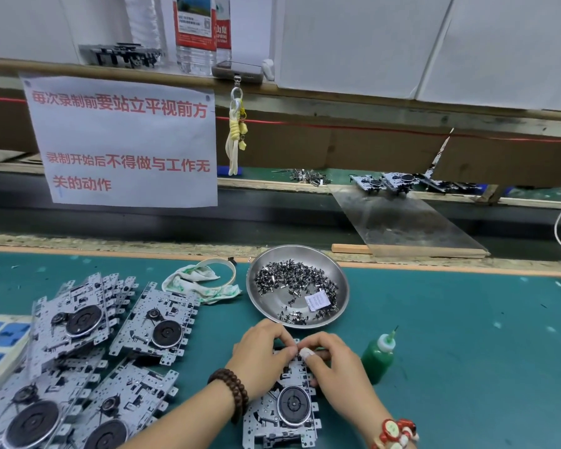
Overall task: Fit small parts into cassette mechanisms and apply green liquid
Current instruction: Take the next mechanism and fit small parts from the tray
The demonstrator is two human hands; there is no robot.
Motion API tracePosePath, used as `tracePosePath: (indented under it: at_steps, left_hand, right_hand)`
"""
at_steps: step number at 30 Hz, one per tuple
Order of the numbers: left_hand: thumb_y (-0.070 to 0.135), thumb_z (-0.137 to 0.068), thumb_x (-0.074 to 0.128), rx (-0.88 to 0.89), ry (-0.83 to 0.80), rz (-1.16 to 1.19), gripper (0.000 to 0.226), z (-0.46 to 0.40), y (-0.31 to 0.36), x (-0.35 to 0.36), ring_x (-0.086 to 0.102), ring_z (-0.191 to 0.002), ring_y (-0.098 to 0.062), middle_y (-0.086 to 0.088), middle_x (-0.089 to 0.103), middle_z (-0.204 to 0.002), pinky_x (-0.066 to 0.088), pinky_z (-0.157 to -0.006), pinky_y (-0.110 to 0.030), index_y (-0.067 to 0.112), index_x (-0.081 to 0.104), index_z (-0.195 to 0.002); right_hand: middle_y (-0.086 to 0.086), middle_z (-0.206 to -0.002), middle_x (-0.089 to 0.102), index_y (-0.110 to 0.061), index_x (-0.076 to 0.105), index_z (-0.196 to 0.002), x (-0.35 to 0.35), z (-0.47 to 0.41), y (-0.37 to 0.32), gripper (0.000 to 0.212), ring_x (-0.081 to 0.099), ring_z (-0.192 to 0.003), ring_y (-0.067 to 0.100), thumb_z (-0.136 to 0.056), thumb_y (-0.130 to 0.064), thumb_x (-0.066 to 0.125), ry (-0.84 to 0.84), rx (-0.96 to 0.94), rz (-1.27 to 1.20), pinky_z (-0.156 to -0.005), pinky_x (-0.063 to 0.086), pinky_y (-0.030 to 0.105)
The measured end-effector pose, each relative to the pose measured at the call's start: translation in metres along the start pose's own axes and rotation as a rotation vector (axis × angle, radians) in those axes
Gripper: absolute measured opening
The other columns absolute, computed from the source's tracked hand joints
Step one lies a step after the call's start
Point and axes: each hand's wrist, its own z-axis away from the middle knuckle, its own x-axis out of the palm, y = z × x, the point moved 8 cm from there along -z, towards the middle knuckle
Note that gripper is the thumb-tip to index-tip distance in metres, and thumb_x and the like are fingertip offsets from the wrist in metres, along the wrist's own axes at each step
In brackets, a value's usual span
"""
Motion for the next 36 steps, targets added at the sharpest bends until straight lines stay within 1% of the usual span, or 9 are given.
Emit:
tracePosePath:
  at_steps: [2, 6, 12, 17, 23, 26, 30, 33, 36]
  left_hand:
    - [0.027, -0.088, 0.058, -0.002, -0.01, 0.001, 0.024, 0.001, -0.001, 0.0, 0.05, -0.102, -0.009, 0.014, 0.05, -0.094, 0.039, -0.098, -0.037, 0.036, 0.049, -0.067]
    - [0.027, -0.088, 0.058, -0.018, -0.033, -0.009, 0.023, 0.003, -0.007, 0.004, 0.051, -0.101, -0.008, 0.013, 0.051, -0.096, 0.039, -0.098, -0.037, 0.035, 0.05, -0.068]
    - [0.027, -0.089, 0.056, -0.026, -0.047, -0.033, 0.025, 0.001, -0.006, 0.005, 0.05, -0.1, -0.007, 0.016, 0.049, -0.09, 0.038, -0.099, -0.037, 0.036, 0.048, -0.067]
    - [0.029, -0.09, 0.055, -0.02, -0.049, -0.047, 0.024, 0.001, -0.005, 0.005, 0.051, -0.097, -0.005, 0.016, 0.05, -0.089, 0.038, -0.099, -0.037, 0.036, 0.047, -0.068]
    - [0.026, -0.091, 0.055, -0.02, -0.052, -0.015, 0.024, 0.003, -0.01, 0.004, 0.052, -0.097, -0.006, 0.014, 0.053, -0.091, 0.038, -0.099, -0.037, 0.037, 0.048, -0.07]
    - [0.027, -0.09, 0.055, -0.024, -0.043, -0.009, 0.024, 0.002, -0.007, 0.003, 0.052, -0.096, -0.006, 0.014, 0.054, -0.091, 0.038, -0.099, -0.037, 0.036, 0.049, -0.07]
    - [0.026, -0.089, 0.056, -0.026, -0.029, -0.002, 0.023, 0.002, -0.008, 0.004, 0.051, -0.096, -0.006, 0.015, 0.053, -0.089, 0.038, -0.099, -0.037, 0.036, 0.049, -0.07]
    - [0.026, -0.089, 0.057, -0.021, -0.007, -0.007, 0.024, 0.003, -0.007, 0.003, 0.051, -0.093, -0.005, 0.016, 0.051, -0.085, 0.038, -0.098, -0.037, 0.036, 0.049, -0.069]
    - [0.026, -0.089, 0.058, -0.02, 0.01, -0.001, 0.025, 0.004, -0.007, 0.003, 0.051, -0.093, -0.005, 0.017, 0.051, -0.084, 0.038, -0.098, -0.037, 0.037, 0.048, -0.067]
  right_hand:
    - [-0.003, -0.094, 0.056, -0.024, 0.061, -0.08, 0.001, -0.001, 0.0, 0.014, 0.057, -0.073, -0.005, -0.088, -0.013, 0.061, 0.011, -0.005, 0.027, -0.061, 0.049, 0.014]
    - [-0.009, -0.087, 0.053, -0.026, 0.059, -0.076, 0.0, -0.001, -0.004, 0.014, 0.051, -0.074, -0.01, -0.085, -0.016, 0.065, 0.036, -0.059, 0.154, -0.067, 0.038, 0.005]
    - [-0.009, -0.085, 0.056, -0.031, 0.059, -0.073, -0.001, 0.002, -0.008, 0.017, 0.055, -0.072, -0.001, -0.082, -0.02, 0.069, 0.074, -0.085, 0.177, -0.068, 0.039, 0.006]
    - [-0.011, -0.082, 0.055, -0.028, 0.06, -0.074, 0.0, 0.002, -0.007, 0.014, 0.053, -0.07, -0.005, -0.082, -0.02, 0.068, 0.082, -0.081, 0.184, -0.067, 0.039, 0.007]
    - [-0.008, -0.083, 0.054, -0.026, 0.059, -0.073, 0.001, -0.001, -0.006, 0.015, 0.05, -0.065, 0.001, -0.083, -0.017, 0.067, 0.089, -0.065, 0.194, -0.065, 0.039, 0.007]
    - [-0.008, -0.088, 0.051, -0.029, 0.056, -0.072, 0.002, -0.001, -0.006, 0.019, 0.05, -0.067, 0.0, -0.084, -0.018, 0.066, 0.081, -0.051, 0.193, -0.067, 0.038, 0.005]
    - [-0.01, -0.089, 0.055, -0.035, 0.051, -0.07, 0.004, 0.003, -0.003, 0.026, 0.053, -0.079, -0.003, -0.085, -0.018, 0.064, 0.107, -0.016, 0.157, -0.069, 0.037, 0.005]
    - [-0.012, -0.077, 0.065, -0.03, 0.057, -0.074, 0.008, 0.004, 0.006, 0.02, 0.058, -0.07, -0.006, -0.086, -0.016, 0.062, 0.066, 0.075, -0.008, -0.064, 0.04, 0.009]
    - [-0.008, -0.079, 0.066, -0.024, 0.06, -0.078, 0.009, 0.004, 0.01, 0.016, 0.06, -0.068, -0.002, -0.086, -0.009, 0.062, 0.044, 0.13, -0.137, -0.066, 0.045, 0.011]
